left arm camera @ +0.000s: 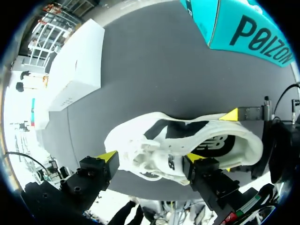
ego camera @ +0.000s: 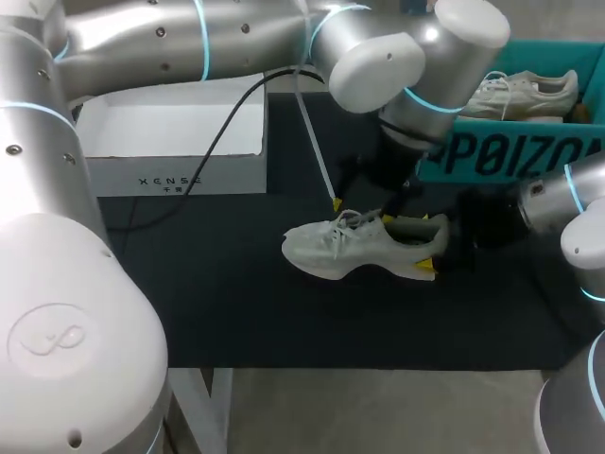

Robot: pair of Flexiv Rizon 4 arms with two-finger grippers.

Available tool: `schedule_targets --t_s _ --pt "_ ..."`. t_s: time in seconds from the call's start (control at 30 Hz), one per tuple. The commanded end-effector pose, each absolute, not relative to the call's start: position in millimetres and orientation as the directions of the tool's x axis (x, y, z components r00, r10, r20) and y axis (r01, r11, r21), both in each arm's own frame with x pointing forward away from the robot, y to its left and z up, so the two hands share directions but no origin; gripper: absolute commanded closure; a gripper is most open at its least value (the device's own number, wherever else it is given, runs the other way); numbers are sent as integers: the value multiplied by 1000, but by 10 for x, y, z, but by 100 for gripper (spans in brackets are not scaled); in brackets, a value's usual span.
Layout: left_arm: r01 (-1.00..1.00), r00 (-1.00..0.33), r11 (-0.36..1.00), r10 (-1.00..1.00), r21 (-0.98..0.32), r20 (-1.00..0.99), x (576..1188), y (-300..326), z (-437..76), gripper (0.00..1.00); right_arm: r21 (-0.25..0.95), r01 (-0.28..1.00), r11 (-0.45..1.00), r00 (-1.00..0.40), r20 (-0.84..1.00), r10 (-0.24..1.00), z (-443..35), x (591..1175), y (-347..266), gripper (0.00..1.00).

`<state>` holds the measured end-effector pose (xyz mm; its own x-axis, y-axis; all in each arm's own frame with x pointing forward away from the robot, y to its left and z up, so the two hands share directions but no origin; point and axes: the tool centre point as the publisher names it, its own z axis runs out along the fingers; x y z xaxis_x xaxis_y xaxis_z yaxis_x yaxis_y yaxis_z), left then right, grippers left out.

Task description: Take the shoe out of the shoebox, open the shoe tongue, remove and reinsert the insole, then place the shoe into the shoebox

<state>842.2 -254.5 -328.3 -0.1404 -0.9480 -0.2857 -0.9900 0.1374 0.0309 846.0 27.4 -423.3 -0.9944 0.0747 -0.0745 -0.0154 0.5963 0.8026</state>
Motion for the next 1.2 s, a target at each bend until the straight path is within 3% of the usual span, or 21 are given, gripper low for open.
schedule_targets --t_s 0.03,0.1,0.13,0.53,0.87,1.2 --pt "-990 -139 136 -976 28 -167 8377 -2353 -3171 72 801 -16 598 -994 -77 77 -4351 8499 301 100" --pt "-990 -142 139 -978 29 -155 8371 -2378 -3173 95 801 -16 598 -994 -77 77 -4351 8499 301 100" --pt "-989 -145 141 -981 38 -127 8368 -2395 -3186 100 801 -16 598 -994 -77 77 -4351 8499 301 100" --pt "-985 -124 143 -974 93 189 8306 -2248 -3114 100 801 -16 598 -994 -77 77 -4351 8499 301 100" --pt "-994 -88 96 -986 54 141 8241 -1864 -2972 100 801 -16 598 -994 -77 77 -4351 8499 301 100" --pt "-996 -10 16 -998 93 59 8170 -1602 -3304 100 801 -16 598 -994 -77 77 -4351 8499 301 100"
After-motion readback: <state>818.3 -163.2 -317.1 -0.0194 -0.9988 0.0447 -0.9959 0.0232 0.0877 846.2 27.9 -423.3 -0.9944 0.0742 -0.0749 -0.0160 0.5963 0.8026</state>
